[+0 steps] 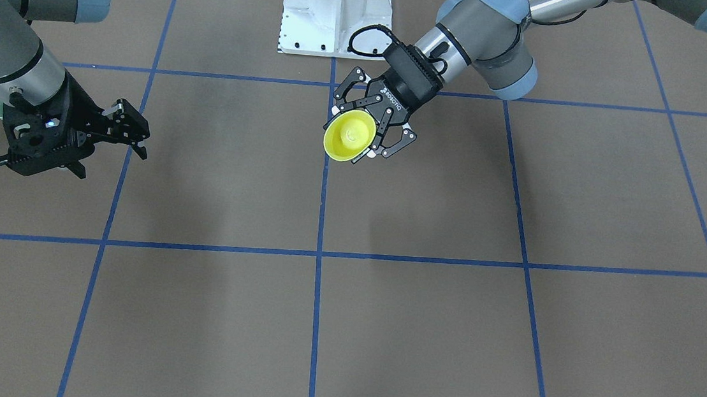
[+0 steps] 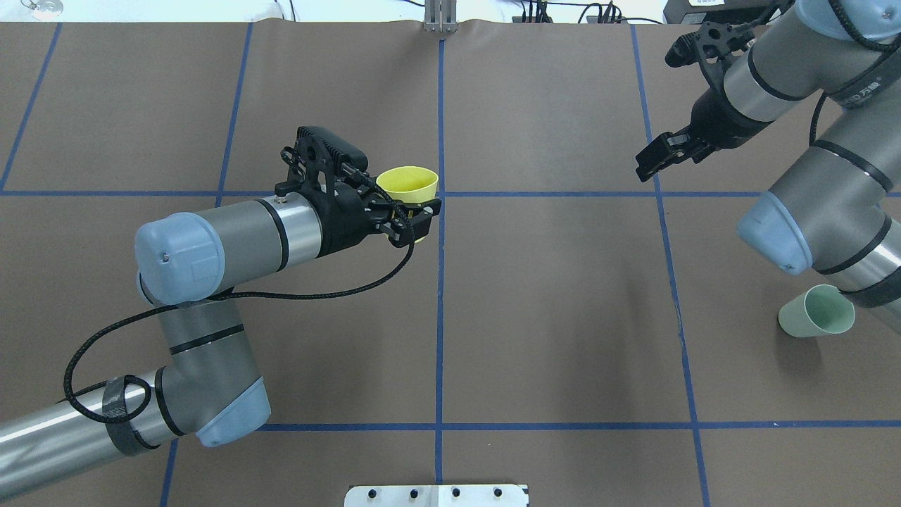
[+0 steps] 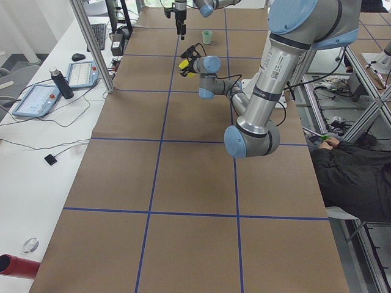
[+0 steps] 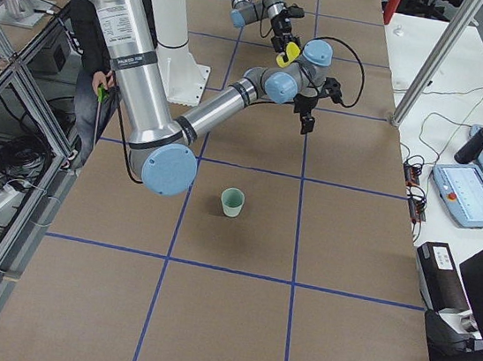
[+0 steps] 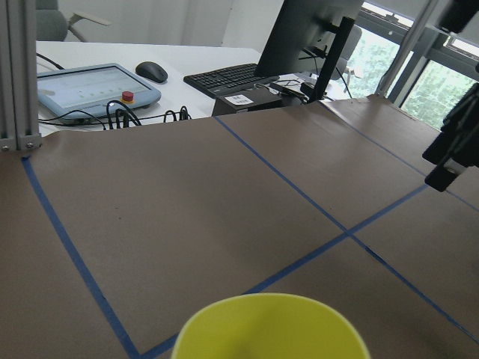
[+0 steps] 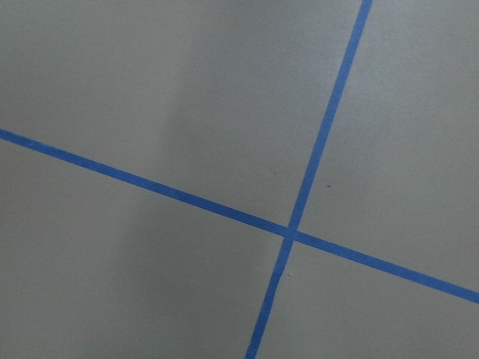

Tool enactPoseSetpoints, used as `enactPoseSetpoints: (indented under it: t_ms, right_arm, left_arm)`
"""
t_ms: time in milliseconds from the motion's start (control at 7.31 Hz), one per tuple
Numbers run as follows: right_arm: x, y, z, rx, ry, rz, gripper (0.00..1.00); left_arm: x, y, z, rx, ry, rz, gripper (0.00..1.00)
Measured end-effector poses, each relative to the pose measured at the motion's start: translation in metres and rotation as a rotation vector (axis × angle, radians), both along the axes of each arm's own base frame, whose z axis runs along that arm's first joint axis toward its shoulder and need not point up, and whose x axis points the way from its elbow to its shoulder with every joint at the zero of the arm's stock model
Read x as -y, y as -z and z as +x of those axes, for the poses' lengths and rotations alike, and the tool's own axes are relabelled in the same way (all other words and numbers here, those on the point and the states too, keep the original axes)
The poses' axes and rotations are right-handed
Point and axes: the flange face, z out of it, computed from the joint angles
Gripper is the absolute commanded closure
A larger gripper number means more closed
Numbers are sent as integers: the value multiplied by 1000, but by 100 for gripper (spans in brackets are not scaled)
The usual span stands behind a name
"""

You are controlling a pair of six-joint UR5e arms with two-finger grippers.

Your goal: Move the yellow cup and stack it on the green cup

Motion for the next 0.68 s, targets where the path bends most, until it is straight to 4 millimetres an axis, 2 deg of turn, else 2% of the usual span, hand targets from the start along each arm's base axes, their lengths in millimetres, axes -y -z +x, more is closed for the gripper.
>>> enactPoseSetpoints:
  t_ms: [274, 684]
  right_arm:
    - [0, 25, -10, 84, -32, -5, 1]
    - [21, 27, -20, 174, -143, 144, 1]
  left_arm:
    - [0, -17, 8, -30, -30, 47, 77]
    - [1, -23, 10, -46, -34, 61, 77]
